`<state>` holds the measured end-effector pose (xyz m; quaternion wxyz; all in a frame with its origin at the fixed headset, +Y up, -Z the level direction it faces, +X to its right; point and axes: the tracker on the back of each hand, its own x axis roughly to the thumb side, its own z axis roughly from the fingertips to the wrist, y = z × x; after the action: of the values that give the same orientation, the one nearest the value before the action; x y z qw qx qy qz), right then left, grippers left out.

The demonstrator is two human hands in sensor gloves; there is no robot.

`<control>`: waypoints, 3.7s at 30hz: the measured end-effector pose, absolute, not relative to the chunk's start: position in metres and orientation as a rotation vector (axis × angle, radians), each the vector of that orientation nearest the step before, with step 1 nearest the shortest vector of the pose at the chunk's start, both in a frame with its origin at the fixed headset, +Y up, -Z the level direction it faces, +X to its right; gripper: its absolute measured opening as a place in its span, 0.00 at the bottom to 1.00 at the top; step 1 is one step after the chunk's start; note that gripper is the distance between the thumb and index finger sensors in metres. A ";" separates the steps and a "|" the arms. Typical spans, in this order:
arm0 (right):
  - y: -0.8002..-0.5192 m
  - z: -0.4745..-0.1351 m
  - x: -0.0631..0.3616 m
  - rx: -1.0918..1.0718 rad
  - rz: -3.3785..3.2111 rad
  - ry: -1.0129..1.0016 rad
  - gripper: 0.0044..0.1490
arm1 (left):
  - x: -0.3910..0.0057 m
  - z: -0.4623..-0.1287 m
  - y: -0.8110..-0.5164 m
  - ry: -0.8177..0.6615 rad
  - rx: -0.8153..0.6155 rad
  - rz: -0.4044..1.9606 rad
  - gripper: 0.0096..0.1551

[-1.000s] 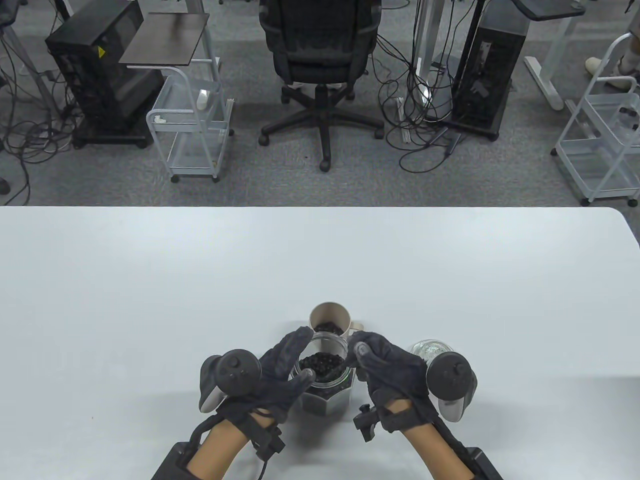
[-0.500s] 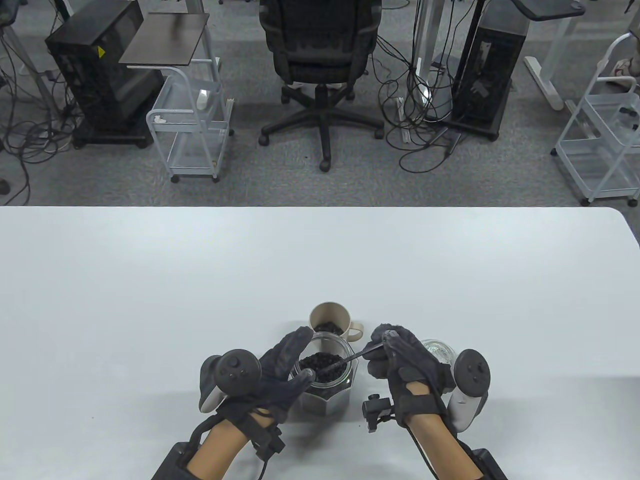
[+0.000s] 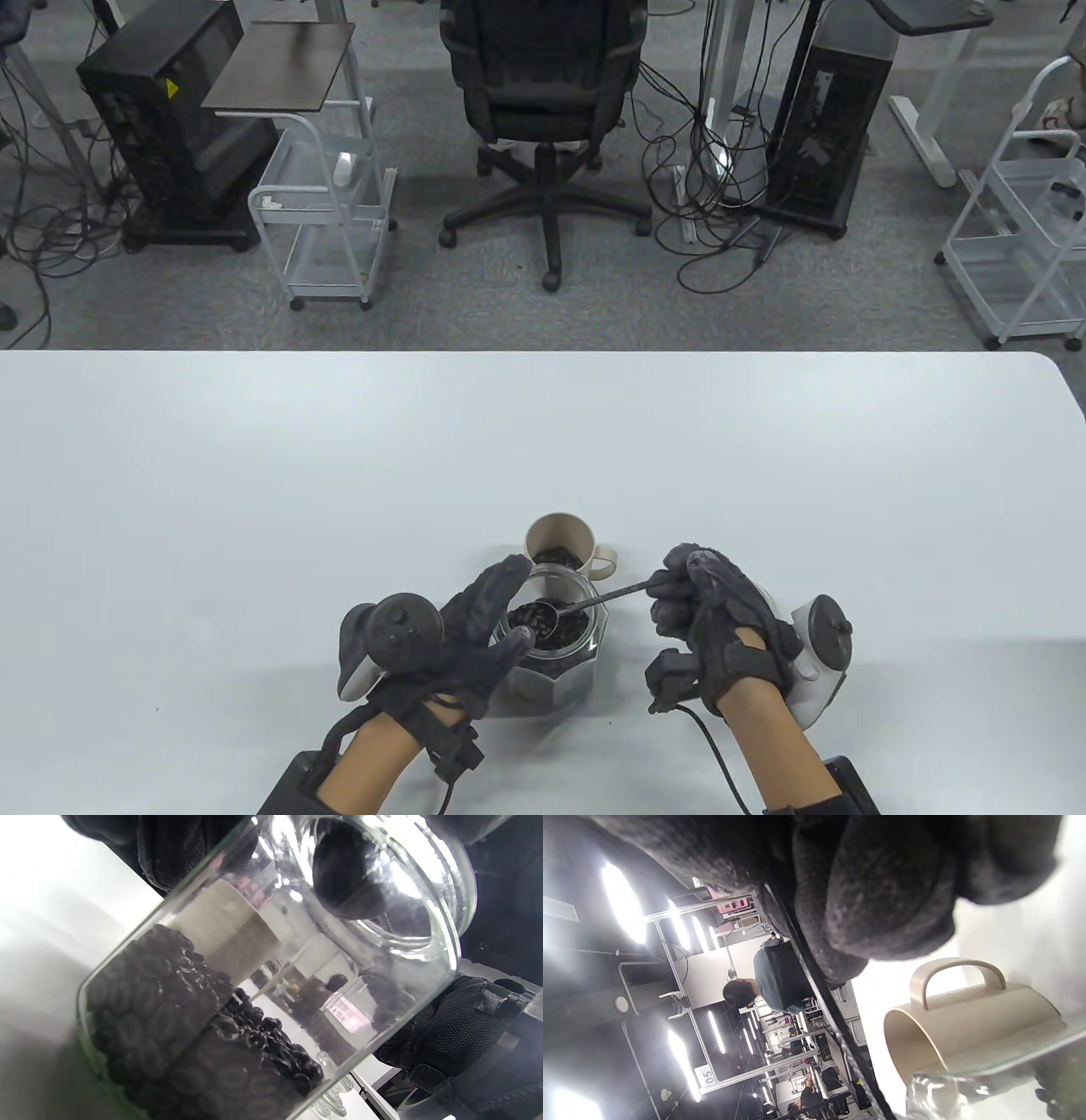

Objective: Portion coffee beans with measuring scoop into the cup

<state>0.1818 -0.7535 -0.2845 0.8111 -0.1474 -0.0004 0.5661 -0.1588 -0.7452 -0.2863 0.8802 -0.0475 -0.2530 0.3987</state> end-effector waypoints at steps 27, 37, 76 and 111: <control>-0.746 -0.278 0.204 -0.329 1.025 -0.134 0.25 | -0.159 -0.286 -0.745 -0.527 -0.102 0.832 0.51; -0.747 -0.279 0.206 -0.340 1.049 -0.139 0.27 | -0.159 -0.286 -0.745 -0.527 -0.103 0.830 0.51; -0.710 -0.283 0.192 0.026 1.546 -0.502 0.27 | -0.159 -0.286 -0.745 -0.522 -0.117 0.834 0.50; -0.678 -0.268 0.182 0.346 1.625 -0.526 0.24 | -0.159 -0.286 -0.746 -0.522 -0.116 0.839 0.50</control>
<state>0.1820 -0.6778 -0.2676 0.6436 0.1518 -0.2309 0.7137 -0.1594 -0.7458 -0.2865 0.8787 -0.0557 -0.2506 0.4024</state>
